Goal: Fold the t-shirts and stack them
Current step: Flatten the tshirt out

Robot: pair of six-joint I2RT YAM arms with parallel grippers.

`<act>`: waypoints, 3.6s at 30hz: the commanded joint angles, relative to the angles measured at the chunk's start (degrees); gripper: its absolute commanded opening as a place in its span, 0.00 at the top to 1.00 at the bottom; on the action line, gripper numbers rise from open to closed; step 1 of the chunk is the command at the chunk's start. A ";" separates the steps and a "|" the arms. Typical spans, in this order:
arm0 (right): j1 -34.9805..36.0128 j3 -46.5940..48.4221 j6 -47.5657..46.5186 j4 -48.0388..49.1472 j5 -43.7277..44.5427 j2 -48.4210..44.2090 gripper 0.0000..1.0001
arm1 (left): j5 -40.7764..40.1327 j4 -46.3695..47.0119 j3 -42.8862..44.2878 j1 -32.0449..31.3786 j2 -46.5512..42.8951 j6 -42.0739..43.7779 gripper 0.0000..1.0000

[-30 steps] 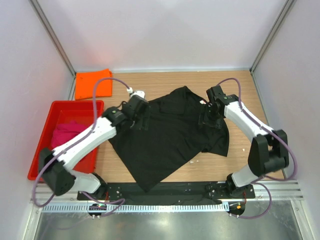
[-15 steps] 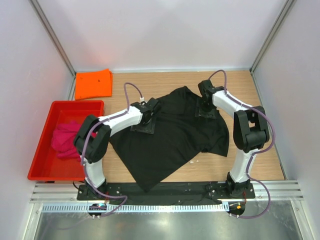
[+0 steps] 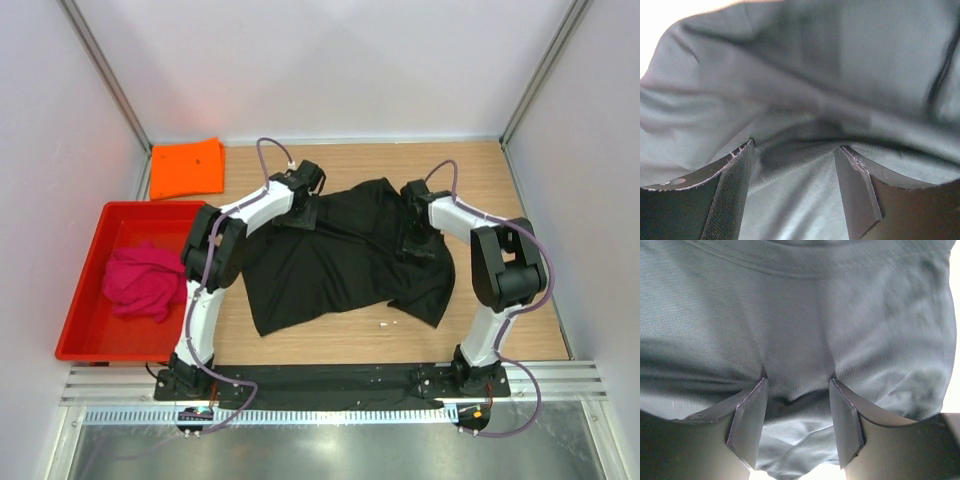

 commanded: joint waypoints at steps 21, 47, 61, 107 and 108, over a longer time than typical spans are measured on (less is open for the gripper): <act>-0.99 6.84 5.57 -1.75 -11.97 -7.32 0.48 | -9.02 -3.61 -6.38 -3.20 -17.91 8.95 0.27; -0.73 0.95 22.71 25.33 -27.36 4.90 0.65 | 12.16 -2.74 -23.78 -4.09 -27.68 -2.83 0.37; -1.25 4.46 25.08 21.47 -26.22 2.80 0.99 | 13.75 -0.81 -27.74 -8.04 -19.69 -2.74 0.40; -4.42 -0.02 3.37 9.08 -9.52 -7.32 0.64 | 5.75 -0.72 0.46 11.90 -10.11 3.95 0.39; -4.42 0.51 3.64 8.99 -9.61 -7.23 0.64 | 6.36 -0.28 0.82 12.52 -9.23 3.77 0.41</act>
